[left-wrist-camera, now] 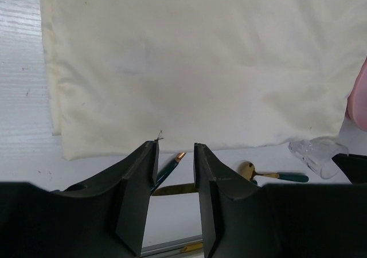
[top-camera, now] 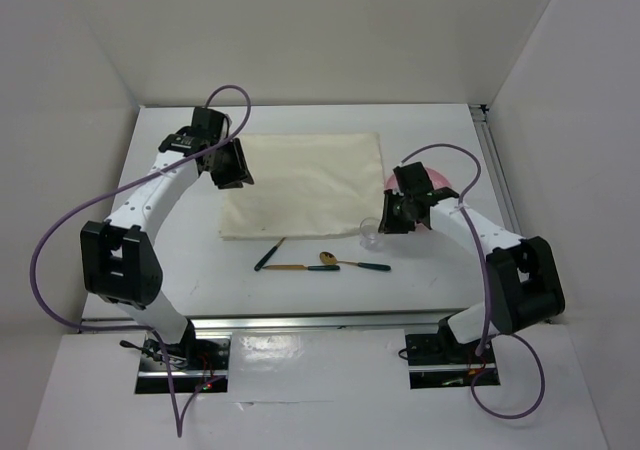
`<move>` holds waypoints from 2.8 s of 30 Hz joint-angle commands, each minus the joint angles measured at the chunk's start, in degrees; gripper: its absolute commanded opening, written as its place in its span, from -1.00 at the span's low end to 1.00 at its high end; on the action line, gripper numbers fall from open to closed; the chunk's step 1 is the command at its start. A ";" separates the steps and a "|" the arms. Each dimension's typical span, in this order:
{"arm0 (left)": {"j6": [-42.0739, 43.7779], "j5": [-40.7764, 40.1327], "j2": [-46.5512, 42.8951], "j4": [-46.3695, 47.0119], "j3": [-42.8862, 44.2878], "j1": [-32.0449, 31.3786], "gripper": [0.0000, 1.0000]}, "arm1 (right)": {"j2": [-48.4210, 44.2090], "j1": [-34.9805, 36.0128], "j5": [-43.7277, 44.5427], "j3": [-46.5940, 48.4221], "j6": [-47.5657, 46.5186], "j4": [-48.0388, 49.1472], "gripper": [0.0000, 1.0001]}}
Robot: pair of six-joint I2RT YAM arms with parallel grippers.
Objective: Set the dinner table for one person
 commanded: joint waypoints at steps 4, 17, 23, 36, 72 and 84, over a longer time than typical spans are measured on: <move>1.02 0.75 1.17 1.40 1.50 -0.26 -0.05 | -0.14 0.33 1.84 3.19 -1.40 -0.29 -0.84; 2.95 2.85 -1.20 0.96 1.69 -0.79 -0.05 | 9.58 0.33 9.23 35.78 -5.54 -14.25 -1.00; 4.98 0.23 -5.42 0.87 -3.76 -2.72 -0.05 | 28.04 -0.20 10.89 59.04 -4.92 -15.75 -1.00; 5.42 0.48 -13.68 3.67 -21.34 -8.25 0.33 | 51.88 -1.78 14.96 80.81 -3.08 -15.32 -1.00; -6.36 -12.34 -1.65 8.87 -30.05 -19.33 0.34 | 27.37 -5.82 6.07 57.97 -1.49 -5.47 1.00; -6.36 -15.16 2.84 7.73 -27.15 -19.33 -0.49 | 20.60 -6.88 7.12 48.48 -2.64 -4.42 1.00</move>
